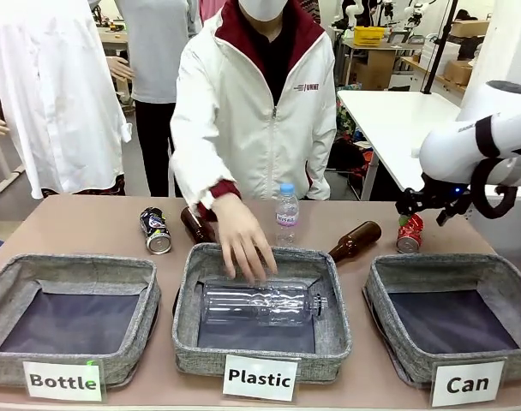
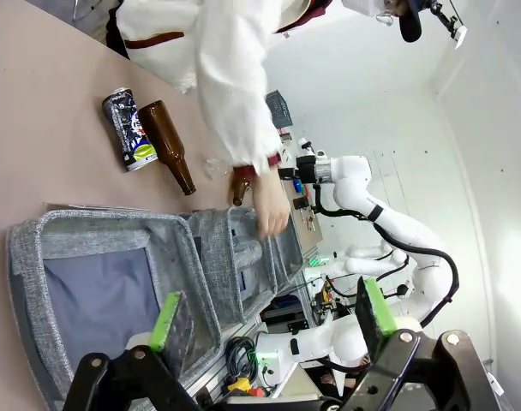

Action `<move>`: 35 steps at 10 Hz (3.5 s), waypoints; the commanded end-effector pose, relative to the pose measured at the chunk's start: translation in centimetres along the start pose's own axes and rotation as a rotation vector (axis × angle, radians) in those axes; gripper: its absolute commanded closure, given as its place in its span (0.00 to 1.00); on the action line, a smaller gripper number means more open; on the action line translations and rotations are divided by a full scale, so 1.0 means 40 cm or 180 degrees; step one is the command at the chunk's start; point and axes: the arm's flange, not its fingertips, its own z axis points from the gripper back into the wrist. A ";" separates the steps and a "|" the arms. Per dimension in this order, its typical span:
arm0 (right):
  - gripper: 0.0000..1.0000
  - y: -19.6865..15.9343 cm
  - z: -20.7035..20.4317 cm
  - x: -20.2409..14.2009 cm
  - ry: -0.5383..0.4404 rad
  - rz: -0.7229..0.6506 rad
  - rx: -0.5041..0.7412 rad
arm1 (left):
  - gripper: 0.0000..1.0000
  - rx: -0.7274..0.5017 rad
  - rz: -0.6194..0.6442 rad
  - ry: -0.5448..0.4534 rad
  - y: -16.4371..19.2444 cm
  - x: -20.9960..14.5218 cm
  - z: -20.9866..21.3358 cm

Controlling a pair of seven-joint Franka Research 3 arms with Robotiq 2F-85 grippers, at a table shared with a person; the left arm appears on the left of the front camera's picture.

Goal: Sort the can waste into the basket.
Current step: Pick up the can waste from the table and place it in the right Fabric basket.

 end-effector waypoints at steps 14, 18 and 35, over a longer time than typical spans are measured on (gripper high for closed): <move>0.00 0.007 -0.123 0.079 0.0410 -0.1542 -0.0313 | 0.00 -0.0064 -0.0076 -0.0038 -0.004 0.003 0.000; 1.00 0.014 -0.121 0.078 0.0430 -0.1537 -0.0401 | 0.00 -0.0064 -0.0076 -0.0038 -0.004 0.003 0.000; 1.00 -0.023 0.495 -0.458 0.0903 0.3210 0.0572 | 0.00 -0.0064 -0.0076 -0.0038 -0.004 0.003 0.000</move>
